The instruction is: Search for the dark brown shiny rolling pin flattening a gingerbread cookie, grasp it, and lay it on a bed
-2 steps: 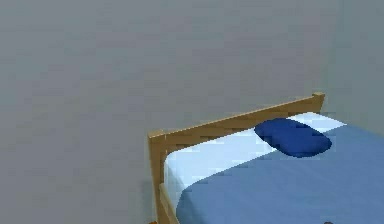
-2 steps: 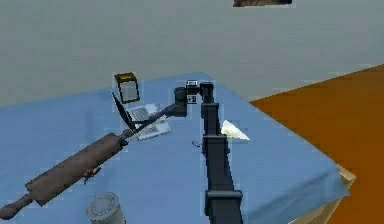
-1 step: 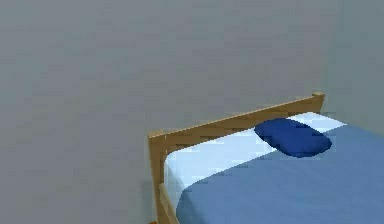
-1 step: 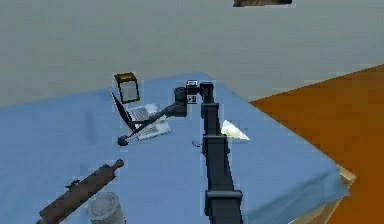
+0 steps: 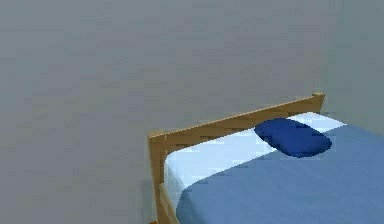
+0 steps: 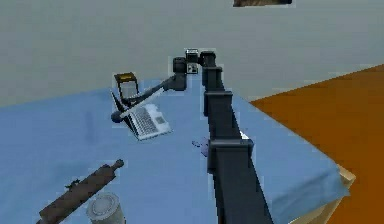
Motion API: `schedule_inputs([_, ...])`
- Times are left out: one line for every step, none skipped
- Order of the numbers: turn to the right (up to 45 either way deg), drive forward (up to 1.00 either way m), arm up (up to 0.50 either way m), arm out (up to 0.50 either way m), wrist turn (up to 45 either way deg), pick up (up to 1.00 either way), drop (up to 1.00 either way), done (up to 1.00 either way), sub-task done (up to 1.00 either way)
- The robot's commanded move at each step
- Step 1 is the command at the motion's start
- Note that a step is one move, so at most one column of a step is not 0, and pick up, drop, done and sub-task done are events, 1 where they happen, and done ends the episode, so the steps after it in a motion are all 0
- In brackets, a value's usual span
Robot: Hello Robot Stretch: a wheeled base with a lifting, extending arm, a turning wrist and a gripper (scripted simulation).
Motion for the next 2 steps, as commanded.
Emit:
schedule_inputs([0.0, 0.00, 0.00, -0.08, 0.0, 0.00, 0.00, 0.00, 0.00])
schedule_inputs([0.0, 0.00, 0.00, 0.00, 0.0, 0.00, 0.00, 1.00, 0.00])
